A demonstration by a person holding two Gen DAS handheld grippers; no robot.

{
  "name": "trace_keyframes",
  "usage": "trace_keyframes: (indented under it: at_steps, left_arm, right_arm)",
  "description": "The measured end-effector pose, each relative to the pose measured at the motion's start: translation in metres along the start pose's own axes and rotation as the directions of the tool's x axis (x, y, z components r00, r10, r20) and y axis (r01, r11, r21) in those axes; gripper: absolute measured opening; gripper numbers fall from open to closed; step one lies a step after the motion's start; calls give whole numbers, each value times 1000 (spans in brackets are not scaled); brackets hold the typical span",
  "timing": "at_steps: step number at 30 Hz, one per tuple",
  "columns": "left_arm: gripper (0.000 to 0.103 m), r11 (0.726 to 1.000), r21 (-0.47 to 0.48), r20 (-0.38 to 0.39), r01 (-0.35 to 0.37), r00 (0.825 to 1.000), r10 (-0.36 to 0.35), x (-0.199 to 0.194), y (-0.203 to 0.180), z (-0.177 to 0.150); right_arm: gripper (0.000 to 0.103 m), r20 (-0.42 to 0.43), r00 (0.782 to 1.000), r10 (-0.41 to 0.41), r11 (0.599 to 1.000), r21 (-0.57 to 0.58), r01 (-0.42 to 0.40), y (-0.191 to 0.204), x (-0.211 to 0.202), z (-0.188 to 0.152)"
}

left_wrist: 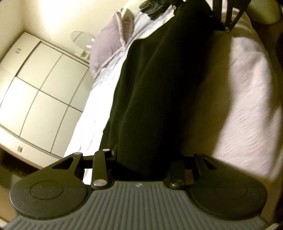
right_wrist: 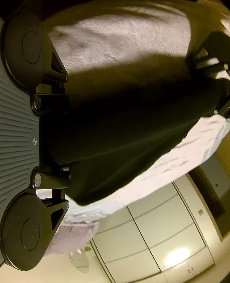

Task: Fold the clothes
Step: 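Grasp the jacket with both grippers and lift it up off the bed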

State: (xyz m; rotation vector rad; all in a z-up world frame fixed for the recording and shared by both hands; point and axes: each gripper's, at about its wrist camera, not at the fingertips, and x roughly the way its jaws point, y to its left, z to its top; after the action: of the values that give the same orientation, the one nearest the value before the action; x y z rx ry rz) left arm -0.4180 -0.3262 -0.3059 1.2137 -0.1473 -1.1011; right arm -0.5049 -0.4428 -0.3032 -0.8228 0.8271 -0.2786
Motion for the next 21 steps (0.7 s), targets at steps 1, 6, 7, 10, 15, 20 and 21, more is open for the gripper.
trace_keyframes:
  at_steps: [1,6,7,10,15,20,21]
  left_arm:
    - [30,1000,-6,0,-13,1000,13,-5,-6,4]
    - [31,999,9,-52,-37,998,38,-24,-37,32]
    - [31,999,17,-75,-46,996,47,-24,-41,36]
    - [31,997,38,-139,-61,988,65,-21,-49,48]
    - [32,995,90,-193,-47,979,64,-17,-50,57]
    - [36,991,131,-219,-41,973,70,-18,-49,62]
    - [39,990,134,-223,-45,972,74,-19,-48,64]
  right_arm:
    - [40,9,1000,-18,1000,-5,18,0,-4,-4]
    - [40,23,997,-80,996,-29,80,13,-13,-28]
    - [40,11,996,-84,996,-38,85,18,-12,-31]
    - [40,-31,993,-118,993,-25,118,27,-8,-31]
    - [41,-73,988,-137,990,28,140,24,-7,-23]
    - [43,-62,991,-121,991,58,124,20,-22,-26]
    - [43,-57,991,-118,991,59,121,19,-26,-27]
